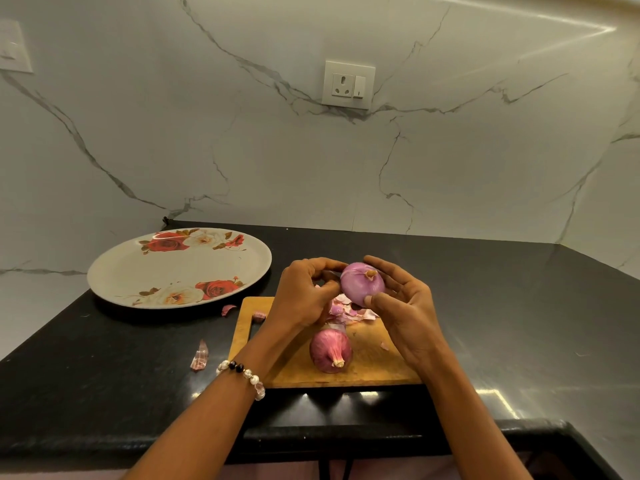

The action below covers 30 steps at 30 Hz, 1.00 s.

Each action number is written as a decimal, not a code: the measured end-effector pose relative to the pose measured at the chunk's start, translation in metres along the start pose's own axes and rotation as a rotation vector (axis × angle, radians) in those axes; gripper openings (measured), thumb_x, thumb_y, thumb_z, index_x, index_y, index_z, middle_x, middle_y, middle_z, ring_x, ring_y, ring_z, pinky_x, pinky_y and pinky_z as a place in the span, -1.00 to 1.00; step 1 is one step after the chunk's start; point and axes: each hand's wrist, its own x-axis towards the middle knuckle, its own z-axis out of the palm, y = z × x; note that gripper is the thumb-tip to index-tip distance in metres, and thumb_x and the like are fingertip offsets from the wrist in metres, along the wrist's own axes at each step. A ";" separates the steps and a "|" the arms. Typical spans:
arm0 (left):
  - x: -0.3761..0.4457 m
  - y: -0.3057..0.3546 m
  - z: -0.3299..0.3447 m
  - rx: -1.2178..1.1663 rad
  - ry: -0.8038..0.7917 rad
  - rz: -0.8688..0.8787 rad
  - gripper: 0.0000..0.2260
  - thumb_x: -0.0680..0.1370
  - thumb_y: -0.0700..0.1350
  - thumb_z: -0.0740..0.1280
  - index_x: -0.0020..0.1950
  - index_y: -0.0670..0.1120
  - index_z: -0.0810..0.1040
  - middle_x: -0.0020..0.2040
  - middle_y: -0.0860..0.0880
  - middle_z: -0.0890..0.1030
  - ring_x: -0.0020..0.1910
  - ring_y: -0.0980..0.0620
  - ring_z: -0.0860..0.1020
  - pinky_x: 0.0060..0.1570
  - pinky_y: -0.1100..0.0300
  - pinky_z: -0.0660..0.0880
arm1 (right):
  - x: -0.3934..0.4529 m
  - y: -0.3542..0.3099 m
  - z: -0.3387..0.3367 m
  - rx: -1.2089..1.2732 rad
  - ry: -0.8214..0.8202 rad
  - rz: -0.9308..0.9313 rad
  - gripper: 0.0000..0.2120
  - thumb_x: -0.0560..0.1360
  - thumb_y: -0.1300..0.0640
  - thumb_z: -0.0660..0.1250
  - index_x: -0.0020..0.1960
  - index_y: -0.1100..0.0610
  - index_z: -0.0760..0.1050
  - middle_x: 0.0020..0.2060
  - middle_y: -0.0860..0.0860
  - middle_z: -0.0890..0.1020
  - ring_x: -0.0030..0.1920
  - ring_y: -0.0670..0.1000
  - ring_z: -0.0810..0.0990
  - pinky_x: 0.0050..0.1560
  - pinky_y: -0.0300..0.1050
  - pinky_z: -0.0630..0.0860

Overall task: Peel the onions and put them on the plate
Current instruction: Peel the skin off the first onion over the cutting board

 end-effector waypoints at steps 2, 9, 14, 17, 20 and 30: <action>0.000 0.001 0.000 -0.004 -0.001 -0.002 -0.80 0.51 -0.19 0.38 0.13 -0.06 0.61 -0.02 0.00 0.66 -0.05 0.08 0.61 -0.02 0.26 0.58 | 0.000 -0.001 0.000 0.037 0.005 0.002 -0.48 0.28 0.34 0.44 0.25 0.19 0.55 0.13 0.16 0.66 0.16 0.19 0.64 -0.03 -0.06 0.66; 0.001 0.003 0.000 0.104 0.085 0.071 -0.82 0.47 -0.17 0.43 0.06 -0.08 0.65 -0.08 0.08 0.56 -0.14 0.18 0.53 -0.15 0.50 0.47 | 0.002 -0.002 0.000 0.123 0.063 0.007 -0.53 0.35 0.48 0.42 0.22 0.21 0.56 0.10 0.16 0.67 0.13 0.21 0.66 -0.10 -0.08 0.67; -0.001 0.004 -0.001 0.088 0.128 0.093 -0.87 0.45 -0.18 0.45 -0.02 -0.04 0.67 -0.07 0.09 0.57 -0.13 0.18 0.57 -0.10 0.49 0.48 | 0.006 -0.004 -0.001 0.265 0.209 0.009 -0.57 0.30 0.41 0.42 0.17 0.23 0.56 0.09 0.15 0.65 0.07 0.18 0.68 -0.09 -0.03 0.69; -0.003 0.005 -0.003 0.061 0.121 0.085 -0.86 0.46 -0.18 0.44 0.00 -0.03 0.65 -0.06 0.10 0.60 -0.10 0.25 0.58 -0.09 0.52 0.46 | 0.010 -0.005 -0.009 0.425 0.338 0.007 -0.64 0.35 0.45 0.37 0.13 0.27 0.54 0.17 0.23 0.58 0.12 0.26 0.63 -0.02 0.05 0.67; -0.003 0.004 -0.001 0.058 0.080 0.107 -0.81 0.45 -0.13 0.46 0.06 -0.05 0.65 -0.05 0.11 0.63 -0.06 0.34 0.56 -0.08 0.56 0.42 | 0.009 -0.003 -0.010 0.371 0.330 0.038 -0.58 0.32 0.43 0.38 0.18 0.26 0.54 0.22 0.24 0.57 0.15 0.26 0.62 0.05 0.13 0.63; -0.001 -0.001 0.001 0.124 0.180 0.120 -0.86 0.46 -0.04 0.43 -0.03 -0.03 0.69 -0.09 0.12 0.66 -0.13 0.32 0.55 0.01 0.38 0.47 | 0.002 -0.005 -0.003 0.132 0.114 0.057 -0.51 0.41 0.56 0.33 0.21 0.13 0.54 0.16 0.14 0.62 0.13 0.15 0.67 -0.14 -0.09 0.68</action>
